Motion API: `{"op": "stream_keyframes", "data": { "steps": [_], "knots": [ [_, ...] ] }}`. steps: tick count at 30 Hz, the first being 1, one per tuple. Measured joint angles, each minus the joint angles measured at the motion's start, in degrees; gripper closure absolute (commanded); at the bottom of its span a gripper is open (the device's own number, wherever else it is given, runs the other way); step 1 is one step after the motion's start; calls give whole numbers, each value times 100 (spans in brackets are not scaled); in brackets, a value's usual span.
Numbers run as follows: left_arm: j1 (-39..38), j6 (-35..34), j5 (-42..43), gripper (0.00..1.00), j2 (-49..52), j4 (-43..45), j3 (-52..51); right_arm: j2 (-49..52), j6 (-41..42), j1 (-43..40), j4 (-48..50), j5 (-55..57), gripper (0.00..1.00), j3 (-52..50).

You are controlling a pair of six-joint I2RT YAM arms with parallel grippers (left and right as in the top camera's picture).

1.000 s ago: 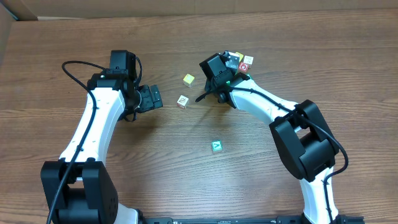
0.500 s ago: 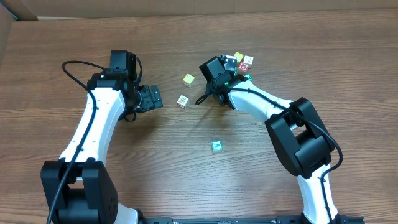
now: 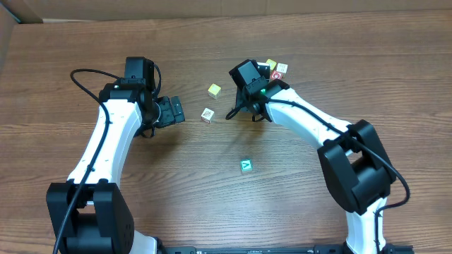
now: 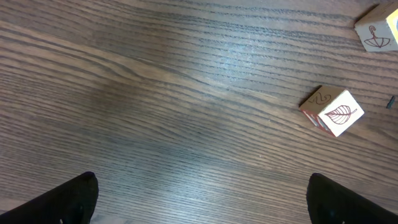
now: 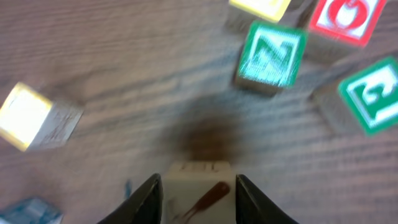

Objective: Flip 3 blocks

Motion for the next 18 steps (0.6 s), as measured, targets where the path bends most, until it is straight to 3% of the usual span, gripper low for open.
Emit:
{"op": "stream_keyframes", "data": {
  "steps": [7,10,11,12,15,18],
  "knots": [
    [0,0,0,0,0,0,0,-195,-17,13,-1342,-1005,57,0],
    [0,0,0,0,0,2,0,-195,-9,37,-1517,-1130,34,0],
    [0,0,-2,0,0,0,0,-197,-39,39,-1488,-1106,21,0],
    [0,0,0,0,0,2,0,-197,-48,46,-1429,-1047,17,0],
    [0,0,0,0,0,2,0,-197,-83,44,-1099,-822,16,0],
    [0,0,0,0,0,2,0,-197,-295,42,-726,-706,26,0]
  ]
}}
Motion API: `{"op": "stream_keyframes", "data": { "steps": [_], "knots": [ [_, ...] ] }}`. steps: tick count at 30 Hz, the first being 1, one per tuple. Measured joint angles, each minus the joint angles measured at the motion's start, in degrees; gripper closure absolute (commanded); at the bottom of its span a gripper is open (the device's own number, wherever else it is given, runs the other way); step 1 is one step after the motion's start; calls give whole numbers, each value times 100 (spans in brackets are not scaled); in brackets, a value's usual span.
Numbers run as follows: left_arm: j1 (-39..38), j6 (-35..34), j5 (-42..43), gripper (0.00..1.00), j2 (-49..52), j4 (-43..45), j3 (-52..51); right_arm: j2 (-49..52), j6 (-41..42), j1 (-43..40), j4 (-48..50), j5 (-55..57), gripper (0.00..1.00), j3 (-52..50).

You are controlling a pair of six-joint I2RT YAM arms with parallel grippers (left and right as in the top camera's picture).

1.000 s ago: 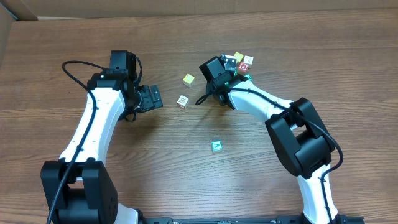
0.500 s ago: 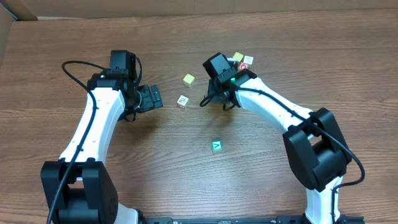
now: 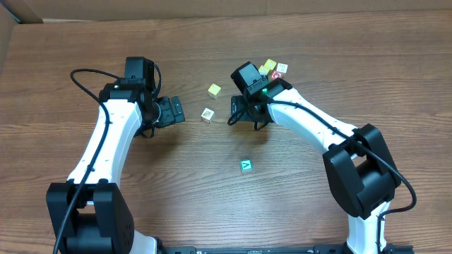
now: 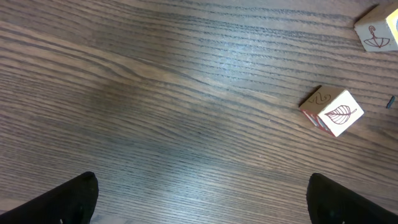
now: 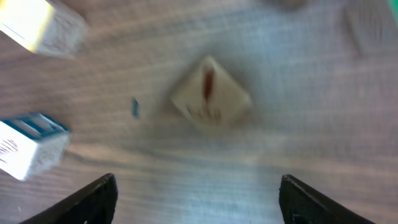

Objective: Flip 3 blocks

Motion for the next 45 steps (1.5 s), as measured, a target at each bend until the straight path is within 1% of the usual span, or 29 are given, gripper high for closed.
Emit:
{"op": "stream_keyframes", "data": {
  "steps": [2,5,8,9,12,15,17,19,26,30,36,38,41,45],
  "knots": [
    [0,2,0,0,0,0,0,0,-96,2,170,48,32,0],
    [0,0,0,0,0,0,0,0,140,0,260,101,33,0],
    [0,0,0,0,0,0,0,0,579,2,389,245,32,0],
    [0,0,0,0,0,-2,0,0,772,2,433,352,28,-2],
    [0,0,0,0,0,0,0,-7,1327,0,629,627,28,-76],
    [0,2,0,0,0,-2,0,-31,1917,0,909,710,31,-273],
    [0,0,0,0,0,-2,0,-35,2286,2,1119,752,36,-450],
    [0,2,0,0,0,0,0,-37,2671,2,1405,780,36,-678],
    [0,0,0,0,0,0,0,-39,2973,2,1878,793,37,-833],
    [0,0,0,0,0,0,0,-17,3016,2,1930,793,38,-833],
    [0,0,0,0,0,-2,0,70,3051,2,1930,793,50,-833],
    [0,0,0,0,0,-2,0,79,3069,2,1921,793,50,-833],
    [0,0,0,0,0,-2,0,81,3071,2,1886,796,47,-833],
    [0,0,0,0,0,0,0,81,3080,2,1864,793,47,-833]
  ]
}}
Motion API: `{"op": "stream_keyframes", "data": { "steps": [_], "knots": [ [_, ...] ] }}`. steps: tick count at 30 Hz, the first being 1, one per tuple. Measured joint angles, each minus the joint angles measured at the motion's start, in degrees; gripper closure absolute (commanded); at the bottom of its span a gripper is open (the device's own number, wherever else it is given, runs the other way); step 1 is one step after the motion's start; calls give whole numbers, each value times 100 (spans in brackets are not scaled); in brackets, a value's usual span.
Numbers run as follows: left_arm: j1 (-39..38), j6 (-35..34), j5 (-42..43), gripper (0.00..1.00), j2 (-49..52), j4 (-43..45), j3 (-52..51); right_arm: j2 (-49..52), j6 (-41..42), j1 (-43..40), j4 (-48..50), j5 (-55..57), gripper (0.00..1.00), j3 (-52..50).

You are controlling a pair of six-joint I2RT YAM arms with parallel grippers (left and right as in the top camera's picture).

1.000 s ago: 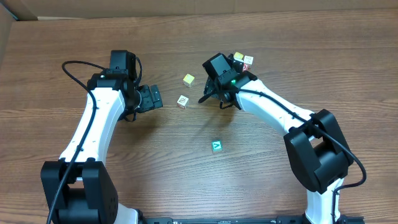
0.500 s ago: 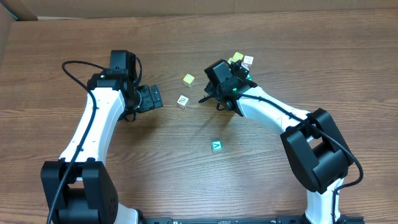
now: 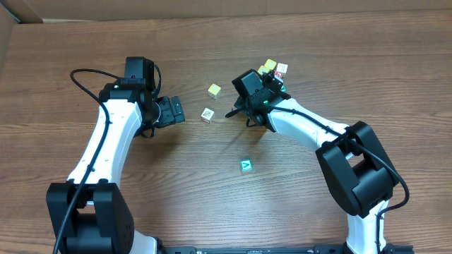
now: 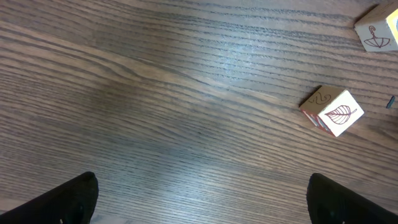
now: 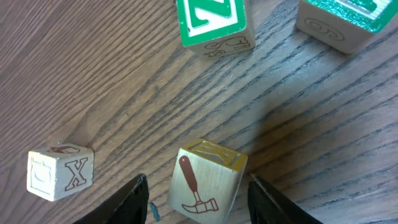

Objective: Flip 3 blocks

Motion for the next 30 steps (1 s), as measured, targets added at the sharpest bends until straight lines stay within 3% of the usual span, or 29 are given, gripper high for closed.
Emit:
{"op": "stream_keyframes", "data": {
  "steps": [26,30],
  "knots": [
    [0,0,0,0,0,0,0,11,0,0,153,55,47,-125],
    [0,0,0,0,0,0,0,11,9,0,160,68,55,-125]
  ]
}}
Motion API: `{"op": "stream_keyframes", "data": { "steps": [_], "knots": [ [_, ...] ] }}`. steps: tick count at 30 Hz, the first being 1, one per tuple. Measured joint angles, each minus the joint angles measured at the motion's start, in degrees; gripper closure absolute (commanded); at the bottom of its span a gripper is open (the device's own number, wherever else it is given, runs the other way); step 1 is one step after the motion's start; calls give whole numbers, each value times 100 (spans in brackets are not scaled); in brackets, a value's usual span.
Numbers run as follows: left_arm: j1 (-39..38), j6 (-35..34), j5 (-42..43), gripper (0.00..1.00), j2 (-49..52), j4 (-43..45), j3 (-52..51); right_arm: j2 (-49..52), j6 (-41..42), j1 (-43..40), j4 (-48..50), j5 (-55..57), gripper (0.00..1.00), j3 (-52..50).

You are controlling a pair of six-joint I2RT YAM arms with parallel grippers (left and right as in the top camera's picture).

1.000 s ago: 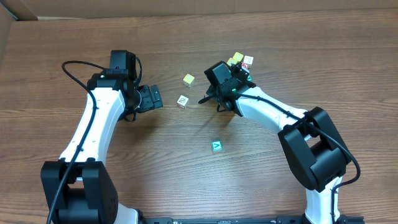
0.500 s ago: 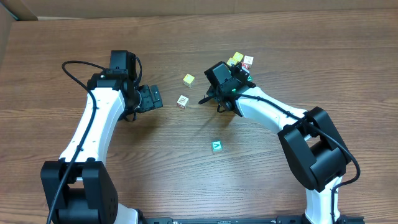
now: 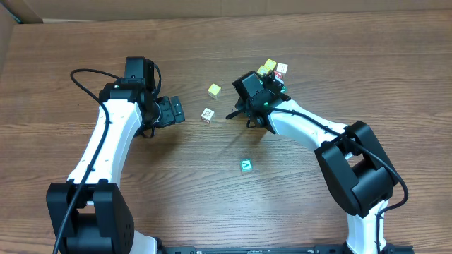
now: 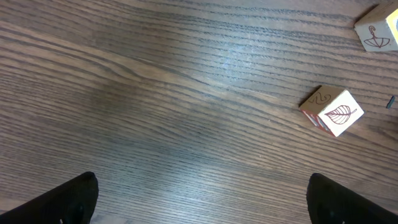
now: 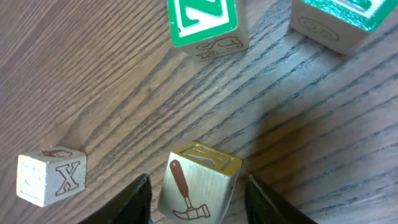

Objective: Flip 3 blocks

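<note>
A hammer-picture block [image 5: 198, 188] with a yellow top stands on the table between the fingers of my right gripper [image 5: 199, 208]. That gripper is open, with a gap on each side of the block. Beyond it lie a green Z block [image 5: 202, 22], another green block [image 5: 336, 22] and an X block [image 5: 51, 175]. My left gripper [image 4: 205, 205] is open over bare wood, with a leaf block [image 4: 333, 111] and an umbrella block [image 4: 376, 31] ahead of it. From overhead, the right gripper [image 3: 239, 117] is right of the leaf block [image 3: 207, 115].
A lone green block [image 3: 246, 166] lies nearer the front. A yellow-topped block [image 3: 214, 90] sits behind the leaf block. A cluster of blocks [image 3: 274, 68] is at the back right. The left gripper [image 3: 175, 111] hovers left of the leaf block.
The right gripper has shifted slightly, so the hammer block sits a little deeper between its open fingers. The left arm and the other blocks have not moved.
At first my right gripper was shut on the hammer block, held over the table. Then it was open wide with the block lying below it. Later its open fingers stood either side of the block, hammer face toward the camera, as now. The left arm stayed still.
</note>
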Motion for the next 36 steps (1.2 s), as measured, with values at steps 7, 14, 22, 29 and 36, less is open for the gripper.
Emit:
{"op": "stream_keyframes", "data": {
  "steps": [7,14,22,29,36],
  "knots": [
    [0,0,0,0,0,-2,0,2,-140,0,-63,22,57,-2],
    [0,0,0,0,0,-2,0,2,-555,0,-140,44,57,-2],
    [0,0,0,0,0,-2,0,4,-1353,0,-170,96,53,-4],
    [0,0,0,0,0,0,0,4,-1532,0,28,131,54,-4],
    [0,0,0,0,0,0,0,4,-1600,0,90,136,59,-9]
  ]
}}
